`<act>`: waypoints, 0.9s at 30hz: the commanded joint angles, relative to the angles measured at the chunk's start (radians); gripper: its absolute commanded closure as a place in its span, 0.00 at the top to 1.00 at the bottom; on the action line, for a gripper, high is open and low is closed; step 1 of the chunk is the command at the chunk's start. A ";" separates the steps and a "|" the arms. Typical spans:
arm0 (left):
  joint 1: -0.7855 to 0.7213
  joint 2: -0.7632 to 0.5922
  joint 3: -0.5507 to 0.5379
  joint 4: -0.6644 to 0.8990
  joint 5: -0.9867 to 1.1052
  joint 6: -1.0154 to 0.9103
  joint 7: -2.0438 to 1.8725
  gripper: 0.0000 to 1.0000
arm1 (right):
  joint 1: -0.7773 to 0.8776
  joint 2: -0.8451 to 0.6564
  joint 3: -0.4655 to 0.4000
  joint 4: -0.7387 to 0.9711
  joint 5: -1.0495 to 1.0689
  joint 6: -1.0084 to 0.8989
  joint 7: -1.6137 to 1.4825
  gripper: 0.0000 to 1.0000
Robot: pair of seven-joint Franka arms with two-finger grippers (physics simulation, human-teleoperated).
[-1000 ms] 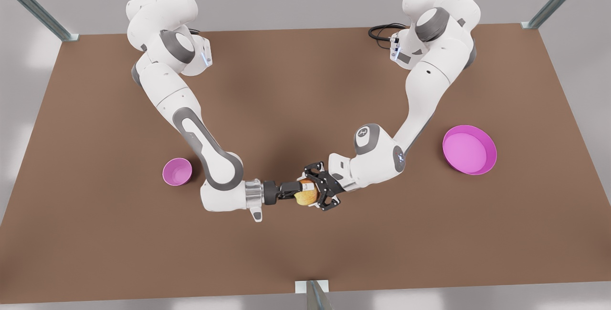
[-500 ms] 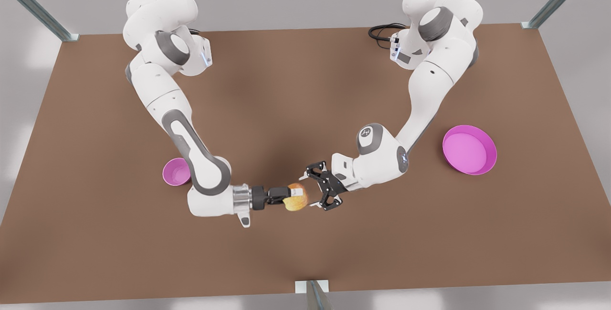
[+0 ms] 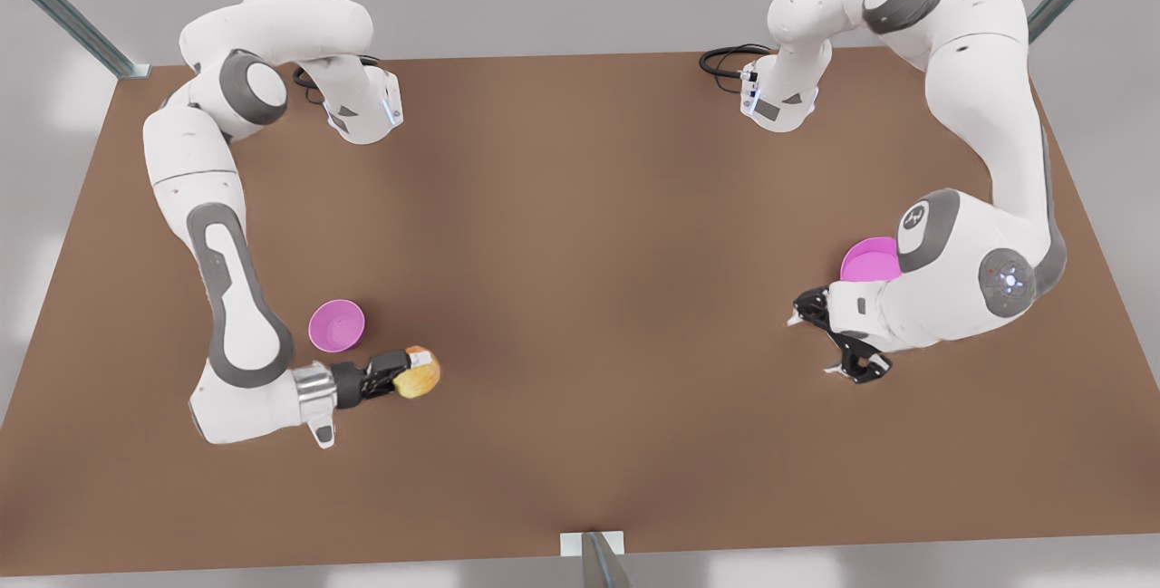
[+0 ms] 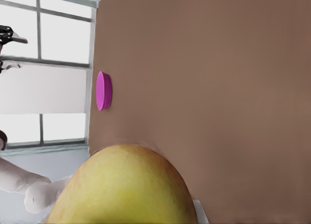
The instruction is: Use the left arm to pick up the apple from the plate, transfer it to the gripper of the right arm, and then use the right arm to place it into the bowl
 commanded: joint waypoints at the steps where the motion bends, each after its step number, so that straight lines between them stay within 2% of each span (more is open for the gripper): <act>1: -0.171 -0.253 0.310 -0.246 -0.067 -0.156 -0.855 1.00 | -0.027 -0.040 0.002 -0.033 -0.204 -0.161 -0.049 0.83; 2: -0.436 -0.393 0.702 -0.410 -0.264 -0.062 -0.685 1.00 | -0.033 -0.056 0.002 -0.035 -0.278 -0.170 -0.077 0.83; 3: -0.442 -0.399 0.705 -0.329 -0.158 -0.188 -0.647 1.00 | -0.056 -0.066 0.002 -0.039 -0.346 -0.181 -0.075 0.83; 4: -0.450 -0.363 0.702 -0.284 -0.154 -0.220 -0.662 1.00 | -0.075 -0.092 0.002 -0.071 -0.399 -0.181 -0.075 0.83; 8: -0.444 -0.310 0.696 -0.286 -0.252 -0.220 -0.682 1.00 | -0.088 -0.123 0.004 -0.091 -0.608 -0.167 -0.077 0.83; 10: -0.438 -0.310 0.696 -0.284 -0.253 -0.216 -0.682 1.00 | -0.102 -0.181 0.004 -0.185 -0.665 -0.075 -0.077 0.83; 15: -0.430 -0.313 0.697 -0.272 -0.255 -0.222 -0.681 1.00 | -0.133 -0.327 -0.004 -0.441 -0.706 0.175 -0.069 0.83; 19: -0.419 -0.313 0.698 -0.272 -0.253 -0.240 -0.678 1.00 | -0.148 -0.326 -0.005 -0.519 -0.768 0.336 -0.008 0.83; 27: -0.421 -0.307 0.696 -0.275 -0.255 -0.246 -0.681 1.00 | -0.167 -0.370 -0.005 -0.625 -0.768 0.350 0.007 0.84</act>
